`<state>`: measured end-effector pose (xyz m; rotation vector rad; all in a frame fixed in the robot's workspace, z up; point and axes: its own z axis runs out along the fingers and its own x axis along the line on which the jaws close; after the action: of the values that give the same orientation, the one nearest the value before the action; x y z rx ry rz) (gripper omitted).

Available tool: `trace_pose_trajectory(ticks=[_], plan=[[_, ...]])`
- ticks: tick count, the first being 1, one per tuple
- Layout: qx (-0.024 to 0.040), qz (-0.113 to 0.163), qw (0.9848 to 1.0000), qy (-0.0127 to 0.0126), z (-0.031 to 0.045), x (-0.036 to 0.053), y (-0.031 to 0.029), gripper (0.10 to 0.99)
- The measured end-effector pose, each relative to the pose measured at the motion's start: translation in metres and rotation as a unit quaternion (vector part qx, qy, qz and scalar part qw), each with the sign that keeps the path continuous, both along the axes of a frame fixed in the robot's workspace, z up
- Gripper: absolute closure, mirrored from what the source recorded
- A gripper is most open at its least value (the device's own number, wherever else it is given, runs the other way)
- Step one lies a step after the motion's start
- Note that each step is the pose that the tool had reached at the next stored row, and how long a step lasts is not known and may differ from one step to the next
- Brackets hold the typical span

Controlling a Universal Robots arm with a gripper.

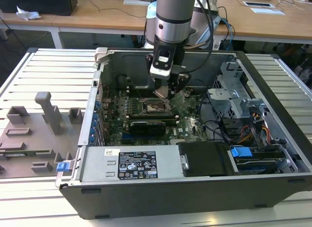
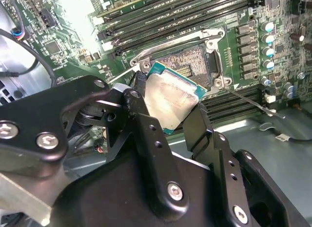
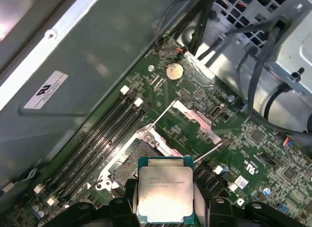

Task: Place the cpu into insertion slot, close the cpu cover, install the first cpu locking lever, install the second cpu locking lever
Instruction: 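Place the cpu into insertion slot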

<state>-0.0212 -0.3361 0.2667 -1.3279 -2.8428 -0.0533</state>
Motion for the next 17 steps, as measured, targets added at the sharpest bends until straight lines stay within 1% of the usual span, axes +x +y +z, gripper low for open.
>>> trace_pose_trajectory(ticks=[3,4,9,17], plan=[[-0.0003,-0.012,0.9999,0.0,0.0,0.0,0.0,0.545],[-0.0004,-0.02,0.9998,0.0,0.0,0.0,0.0,0.545],[-0.0005,-0.041,0.9992,0.0,-0.0001,0.0,0.0,0.545],[-0.0005,-0.065,0.9979,0.0,-0.0002,0.0,0.0,0.545]])
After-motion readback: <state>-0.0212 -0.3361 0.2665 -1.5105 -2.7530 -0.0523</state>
